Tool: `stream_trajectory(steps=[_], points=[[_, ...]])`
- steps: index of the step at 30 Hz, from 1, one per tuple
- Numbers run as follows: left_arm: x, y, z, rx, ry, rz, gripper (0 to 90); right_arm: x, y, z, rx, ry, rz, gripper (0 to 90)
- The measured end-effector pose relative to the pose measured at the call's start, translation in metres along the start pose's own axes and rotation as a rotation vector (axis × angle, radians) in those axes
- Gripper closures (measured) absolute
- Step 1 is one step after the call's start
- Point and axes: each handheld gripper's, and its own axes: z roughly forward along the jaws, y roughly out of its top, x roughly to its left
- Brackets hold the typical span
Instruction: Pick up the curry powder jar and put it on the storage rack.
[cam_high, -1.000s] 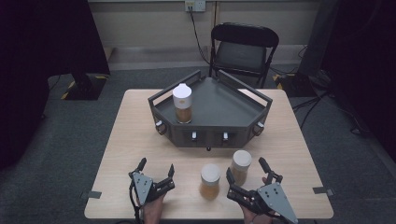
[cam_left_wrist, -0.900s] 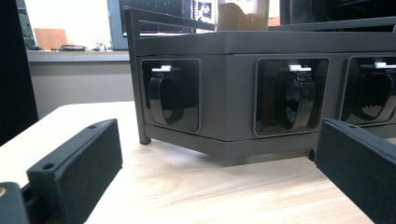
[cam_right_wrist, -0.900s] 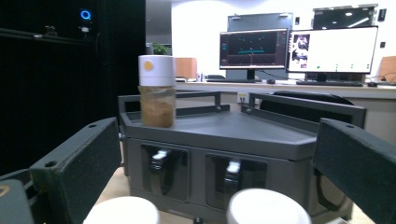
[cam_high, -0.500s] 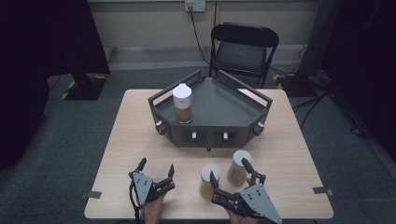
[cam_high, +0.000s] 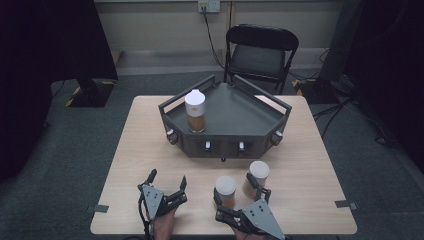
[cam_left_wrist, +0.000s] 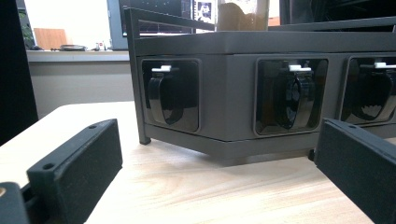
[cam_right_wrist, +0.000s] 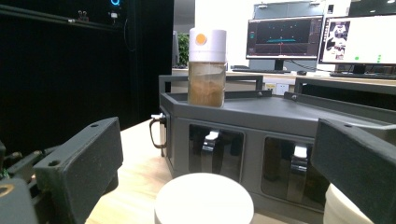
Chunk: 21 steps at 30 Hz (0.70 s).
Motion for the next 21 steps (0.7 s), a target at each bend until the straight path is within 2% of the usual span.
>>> stream_trajectory(steps=[7, 12, 21], points=[[0.000, 0.000, 0.000, 0.000, 0.000, 0.000, 0.3, 0.001, -0.009, 0.003, 0.017, 0.009, 0.000, 0.7], [0.000, 0.000, 0.000, 0.000, 0.000, 0.000, 0.3, 0.001, -0.014, 0.005, 0.041, 0.010, 0.018, 0.9], [0.000, 0.000, 0.000, 0.000, 0.000, 0.000, 0.3, 0.006, -0.025, 0.007, 0.055, 0.000, 0.007, 6.9]])
